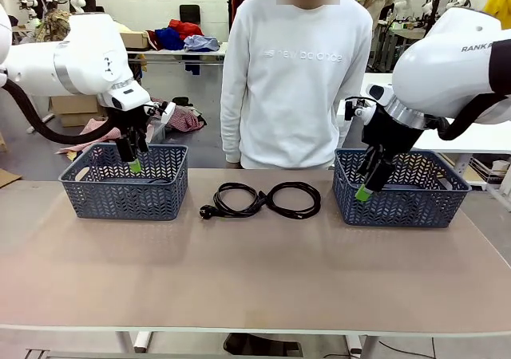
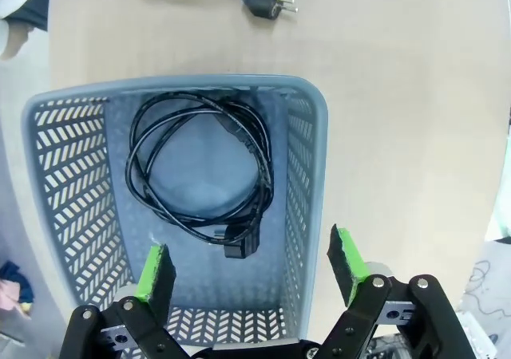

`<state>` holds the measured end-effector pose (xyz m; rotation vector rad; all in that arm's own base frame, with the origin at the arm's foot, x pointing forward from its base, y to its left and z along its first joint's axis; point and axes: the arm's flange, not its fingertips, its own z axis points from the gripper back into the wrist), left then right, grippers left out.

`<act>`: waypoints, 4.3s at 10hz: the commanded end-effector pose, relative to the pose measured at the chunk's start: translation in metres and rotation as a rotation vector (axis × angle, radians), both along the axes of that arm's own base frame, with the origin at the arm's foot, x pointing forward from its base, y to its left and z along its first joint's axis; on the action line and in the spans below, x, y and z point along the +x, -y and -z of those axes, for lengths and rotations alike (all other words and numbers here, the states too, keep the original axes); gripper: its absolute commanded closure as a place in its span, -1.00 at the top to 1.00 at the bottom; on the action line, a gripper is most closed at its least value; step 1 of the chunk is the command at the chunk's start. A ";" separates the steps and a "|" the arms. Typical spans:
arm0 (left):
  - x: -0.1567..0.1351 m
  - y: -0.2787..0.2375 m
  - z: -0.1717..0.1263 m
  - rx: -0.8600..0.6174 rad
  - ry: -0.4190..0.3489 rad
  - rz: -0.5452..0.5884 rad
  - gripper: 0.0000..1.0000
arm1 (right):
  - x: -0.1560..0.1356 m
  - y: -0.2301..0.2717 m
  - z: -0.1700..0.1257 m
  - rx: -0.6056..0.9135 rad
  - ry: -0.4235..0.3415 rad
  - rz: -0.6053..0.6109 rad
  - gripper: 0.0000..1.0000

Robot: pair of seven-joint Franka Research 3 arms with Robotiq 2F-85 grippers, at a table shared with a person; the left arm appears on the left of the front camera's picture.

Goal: Organize the cables according to human instructions.
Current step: Pick up a bundle of cables and place it in the basket indicated by the human.

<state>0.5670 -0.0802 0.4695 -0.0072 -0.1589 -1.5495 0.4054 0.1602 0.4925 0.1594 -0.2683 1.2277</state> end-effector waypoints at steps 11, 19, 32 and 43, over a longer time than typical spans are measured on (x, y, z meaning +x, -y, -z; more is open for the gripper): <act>-0.115 0.098 -0.014 -0.321 -0.012 -0.137 1.00 | 0.002 -0.002 -0.002 -0.002 -0.001 0.000 1.00; -0.142 0.116 -0.008 -0.314 -0.043 -0.114 1.00 | 0.002 -0.002 -0.002 -0.002 -0.001 0.000 1.00; -0.142 0.116 -0.008 -0.314 -0.043 -0.114 1.00 | 0.002 -0.002 -0.002 -0.002 -0.001 0.000 1.00; -0.142 0.117 -0.007 -0.312 -0.049 -0.109 1.00 | 0.002 -0.002 -0.002 -0.002 -0.001 0.000 1.00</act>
